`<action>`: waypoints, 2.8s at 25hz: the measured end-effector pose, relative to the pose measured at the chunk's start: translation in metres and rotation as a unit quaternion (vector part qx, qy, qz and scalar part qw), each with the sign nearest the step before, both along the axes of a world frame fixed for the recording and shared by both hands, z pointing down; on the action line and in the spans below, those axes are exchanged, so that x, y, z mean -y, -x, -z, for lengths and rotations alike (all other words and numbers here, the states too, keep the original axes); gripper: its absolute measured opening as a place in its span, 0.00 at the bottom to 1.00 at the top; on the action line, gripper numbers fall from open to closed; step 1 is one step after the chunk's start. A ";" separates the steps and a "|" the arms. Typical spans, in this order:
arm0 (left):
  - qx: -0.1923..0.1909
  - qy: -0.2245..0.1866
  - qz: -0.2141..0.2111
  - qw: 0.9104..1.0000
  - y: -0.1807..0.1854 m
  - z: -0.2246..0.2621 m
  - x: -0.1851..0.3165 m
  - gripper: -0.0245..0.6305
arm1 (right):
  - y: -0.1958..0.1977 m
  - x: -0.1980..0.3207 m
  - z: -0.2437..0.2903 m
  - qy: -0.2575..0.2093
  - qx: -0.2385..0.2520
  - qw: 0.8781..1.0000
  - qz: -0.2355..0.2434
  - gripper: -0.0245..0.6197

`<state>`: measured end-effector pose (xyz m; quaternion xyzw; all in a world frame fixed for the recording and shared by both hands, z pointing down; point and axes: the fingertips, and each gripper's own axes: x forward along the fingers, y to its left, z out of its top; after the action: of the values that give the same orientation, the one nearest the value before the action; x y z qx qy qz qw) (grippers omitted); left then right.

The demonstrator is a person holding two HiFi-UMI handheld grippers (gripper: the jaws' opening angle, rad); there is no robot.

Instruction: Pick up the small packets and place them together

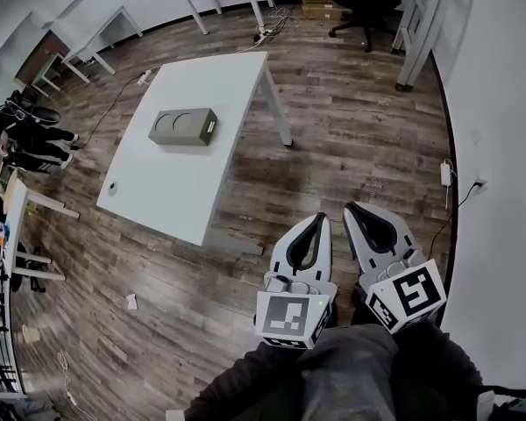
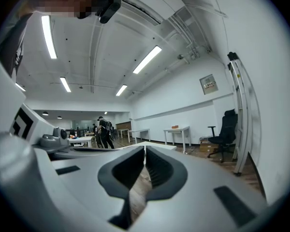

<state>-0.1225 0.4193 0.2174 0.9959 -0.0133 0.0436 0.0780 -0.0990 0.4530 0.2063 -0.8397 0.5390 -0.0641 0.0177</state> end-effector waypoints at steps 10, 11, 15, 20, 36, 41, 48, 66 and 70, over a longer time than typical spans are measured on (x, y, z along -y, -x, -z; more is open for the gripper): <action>0.023 -0.009 -0.004 1.000 -0.084 -0.005 0.002 0.03 | -0.086 -0.001 -0.007 -0.013 0.018 1.000 -0.007 0.05; 0.026 -0.008 -0.007 1.000 -0.096 -0.007 -0.001 0.03 | -0.098 -0.005 -0.008 -0.014 0.021 1.000 -0.010 0.05; 0.040 -0.011 -0.022 0.999 -0.145 -0.006 -0.019 0.03 | -0.149 -0.026 -0.008 -0.021 0.034 0.999 -0.031 0.05; 0.052 -0.022 -0.036 0.998 -0.203 -0.002 -0.044 0.03 | -0.210 -0.054 -0.004 -0.035 0.044 0.997 -0.047 0.05; 0.064 -0.004 0.011 0.998 -0.285 -0.029 0.002 0.03 | -0.295 -0.008 -0.032 -0.015 0.057 0.998 0.000 0.05; 0.059 0.009 0.041 0.997 -0.310 -0.028 0.053 0.03 | -0.321 0.047 -0.033 -0.001 0.057 0.998 0.032 0.05; 0.062 0.032 0.112 0.991 -0.313 -0.064 0.130 0.03 | -0.318 0.135 -0.071 0.026 0.065 0.991 0.118 0.05; 0.029 0.015 0.394 0.919 -0.192 -0.036 0.300 0.03 | -0.198 0.326 -0.045 0.017 0.020 0.909 0.416 0.05; 0.025 0.018 0.445 0.895 -0.169 -0.033 0.315 0.03 | -0.176 0.348 -0.038 0.014 0.011 0.884 0.468 0.05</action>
<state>0.0462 0.1041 0.2504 0.8828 -0.4566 0.0294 0.1063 0.0769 0.1051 0.2445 -0.4895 0.8679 -0.0821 -0.0202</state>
